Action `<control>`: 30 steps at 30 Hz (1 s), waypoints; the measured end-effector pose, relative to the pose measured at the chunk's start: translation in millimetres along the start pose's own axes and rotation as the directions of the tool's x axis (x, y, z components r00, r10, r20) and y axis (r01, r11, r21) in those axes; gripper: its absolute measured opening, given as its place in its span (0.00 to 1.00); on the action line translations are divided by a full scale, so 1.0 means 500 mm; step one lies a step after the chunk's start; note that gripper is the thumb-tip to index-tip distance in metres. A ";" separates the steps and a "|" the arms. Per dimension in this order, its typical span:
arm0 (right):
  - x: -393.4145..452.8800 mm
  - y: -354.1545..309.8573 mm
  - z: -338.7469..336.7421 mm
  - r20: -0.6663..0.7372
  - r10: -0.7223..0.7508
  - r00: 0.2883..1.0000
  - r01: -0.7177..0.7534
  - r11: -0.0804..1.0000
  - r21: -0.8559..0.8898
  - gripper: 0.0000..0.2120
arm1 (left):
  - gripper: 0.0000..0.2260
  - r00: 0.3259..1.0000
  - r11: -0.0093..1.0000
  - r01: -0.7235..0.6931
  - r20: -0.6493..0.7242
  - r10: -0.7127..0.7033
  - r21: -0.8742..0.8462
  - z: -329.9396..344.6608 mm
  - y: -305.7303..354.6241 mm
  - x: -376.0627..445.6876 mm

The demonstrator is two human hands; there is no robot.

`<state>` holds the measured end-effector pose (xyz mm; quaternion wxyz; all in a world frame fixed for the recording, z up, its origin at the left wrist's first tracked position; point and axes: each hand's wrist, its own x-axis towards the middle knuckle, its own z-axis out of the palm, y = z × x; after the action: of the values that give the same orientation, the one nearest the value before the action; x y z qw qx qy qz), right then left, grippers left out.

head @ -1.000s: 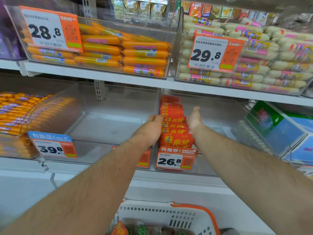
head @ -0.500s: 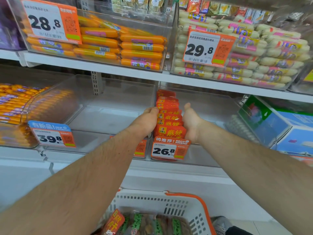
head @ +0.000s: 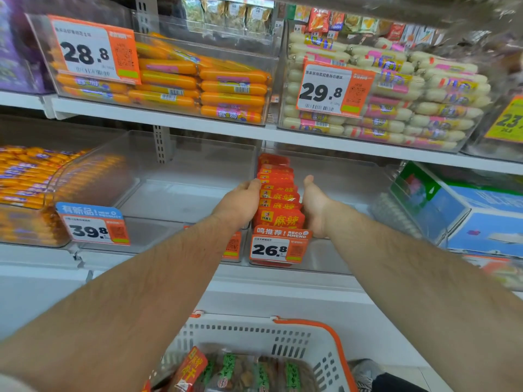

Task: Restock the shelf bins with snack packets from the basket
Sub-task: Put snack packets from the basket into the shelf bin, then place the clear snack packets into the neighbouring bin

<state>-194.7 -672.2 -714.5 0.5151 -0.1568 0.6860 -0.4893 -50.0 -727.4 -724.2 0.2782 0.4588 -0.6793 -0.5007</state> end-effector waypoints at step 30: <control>-0.045 0.654 -0.005 0.058 0.023 0.998 0.061 -0.156 -0.986 0.12 | 0.09 0.974 0.978 -0.022 0.226 -0.026 0.206 -0.005 -0.431 -0.331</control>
<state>-92.9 -500.2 -974.5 0.2267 -0.5171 0.8006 0.2008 96.9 -595.8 -911.5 0.1487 0.4255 -0.7546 -0.4768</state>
